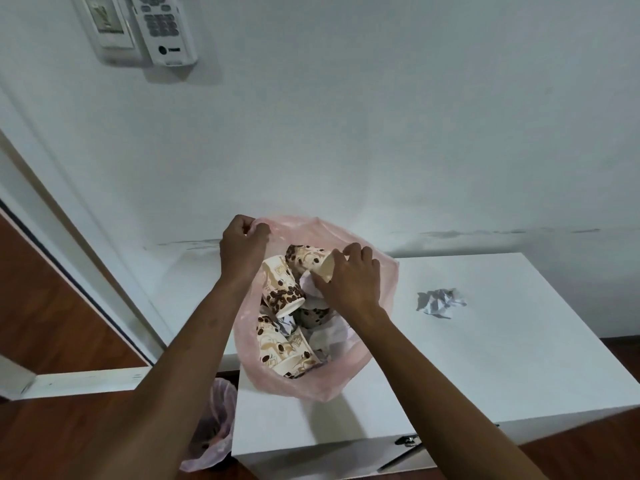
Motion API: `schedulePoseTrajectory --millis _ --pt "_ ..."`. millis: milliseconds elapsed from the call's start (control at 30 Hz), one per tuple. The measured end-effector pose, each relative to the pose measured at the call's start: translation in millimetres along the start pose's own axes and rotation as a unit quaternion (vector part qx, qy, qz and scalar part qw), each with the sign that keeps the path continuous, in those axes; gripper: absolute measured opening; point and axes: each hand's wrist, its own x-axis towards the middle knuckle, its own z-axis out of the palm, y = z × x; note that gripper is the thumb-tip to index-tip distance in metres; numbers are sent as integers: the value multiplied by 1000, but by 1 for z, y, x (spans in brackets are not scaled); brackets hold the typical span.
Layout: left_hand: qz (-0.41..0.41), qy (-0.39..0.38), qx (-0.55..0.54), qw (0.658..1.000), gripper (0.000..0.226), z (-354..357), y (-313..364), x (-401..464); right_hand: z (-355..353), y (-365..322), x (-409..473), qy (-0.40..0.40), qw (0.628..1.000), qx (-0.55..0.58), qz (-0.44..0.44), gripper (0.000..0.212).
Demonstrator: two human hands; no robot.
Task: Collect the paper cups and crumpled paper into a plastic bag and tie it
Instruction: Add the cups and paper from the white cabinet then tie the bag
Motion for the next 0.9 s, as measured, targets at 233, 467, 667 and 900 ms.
schedulePoseTrajectory --millis 233,467,667,900 --pt "4 9 -5 1000 9 7 1 2 -24 25 -1 26 990 141 16 60" --pt "3 24 16 1000 6 19 4 6 -25 100 15 199 951 152 180 40" --pt "5 10 10 1000 10 31 5 1 25 173 6 -74 943 85 312 54" --pt "6 -4 2 1000 8 37 7 2 73 208 -33 -164 934 86 306 38"
